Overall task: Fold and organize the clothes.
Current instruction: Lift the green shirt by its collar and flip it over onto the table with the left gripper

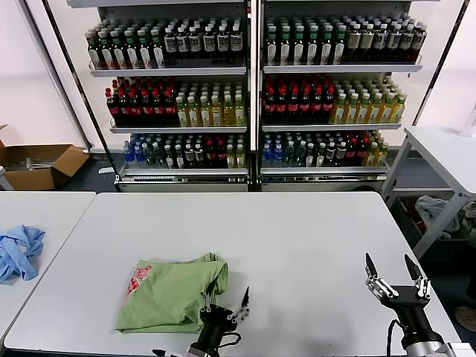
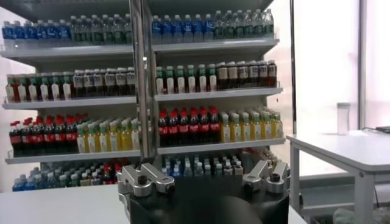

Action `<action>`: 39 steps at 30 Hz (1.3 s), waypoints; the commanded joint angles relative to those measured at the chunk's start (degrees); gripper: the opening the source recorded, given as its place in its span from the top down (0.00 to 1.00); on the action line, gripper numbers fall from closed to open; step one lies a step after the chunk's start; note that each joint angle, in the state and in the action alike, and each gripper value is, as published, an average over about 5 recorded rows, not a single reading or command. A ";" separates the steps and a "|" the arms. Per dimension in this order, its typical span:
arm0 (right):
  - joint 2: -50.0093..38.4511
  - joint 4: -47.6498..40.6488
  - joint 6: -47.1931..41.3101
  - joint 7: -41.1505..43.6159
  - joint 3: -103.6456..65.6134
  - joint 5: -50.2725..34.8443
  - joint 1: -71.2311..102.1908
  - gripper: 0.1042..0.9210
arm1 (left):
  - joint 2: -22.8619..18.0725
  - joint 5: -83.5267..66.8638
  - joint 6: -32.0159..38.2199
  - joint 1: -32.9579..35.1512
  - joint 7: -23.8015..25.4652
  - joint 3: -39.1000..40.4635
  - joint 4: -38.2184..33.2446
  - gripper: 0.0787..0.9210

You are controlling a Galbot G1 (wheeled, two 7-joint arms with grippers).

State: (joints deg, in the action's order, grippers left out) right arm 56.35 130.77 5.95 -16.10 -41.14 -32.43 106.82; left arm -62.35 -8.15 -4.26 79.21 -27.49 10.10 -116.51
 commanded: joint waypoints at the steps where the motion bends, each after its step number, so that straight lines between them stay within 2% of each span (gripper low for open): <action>1: -0.31 0.17 0.08 -0.10 -0.21 0.08 0.09 0.12 | 1.97 -0.24 -0.77 1.45 -0.67 -7.77 -10.27 0.13; 6: -0.42 0.23 0.05 -0.29 -0.88 -0.14 0.24 0.12 | 8.39 -14.04 -7.09 5.68 -0.89 -26.65 -12.95 0.12; 9: -0.33 0.34 0.00 -0.23 -0.89 -0.09 0.32 0.12 | 11.02 -21.57 -7.08 9.05 -0.84 -34.81 -9.64 0.12; 12: -0.27 0.32 -0.03 -0.23 -1.02 0.01 0.47 0.12 | 11.10 -24.60 -5.77 11.11 -0.30 -38.97 -4.44 0.12; 16: -0.35 0.52 -0.03 -0.08 -1.41 0.21 1.20 0.12 | 9.68 -26.59 -5.24 13.23 0.72 -40.32 -0.73 0.12; 21: -0.11 0.94 -0.02 0.07 -1.24 0.69 1.61 0.12 | 8.94 -28.31 -7.92 15.85 1.36 -39.74 -2.57 0.12; 32: 0.07 0.64 0.72 0.04 -0.83 1.07 1.85 0.12 | 8.72 -30.85 -8.37 15.73 2.06 -39.82 -1.60 0.12; 39: 0.04 0.61 1.02 0.05 -1.12 1.27 1.93 0.12 | 7.82 -32.42 -8.63 15.80 5.06 -37.94 0.02 0.12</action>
State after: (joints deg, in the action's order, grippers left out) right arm 56.39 131.46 6.74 -16.03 -42.04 -31.21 108.54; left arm -54.36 -37.05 -12.01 93.53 -25.03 -26.91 -118.18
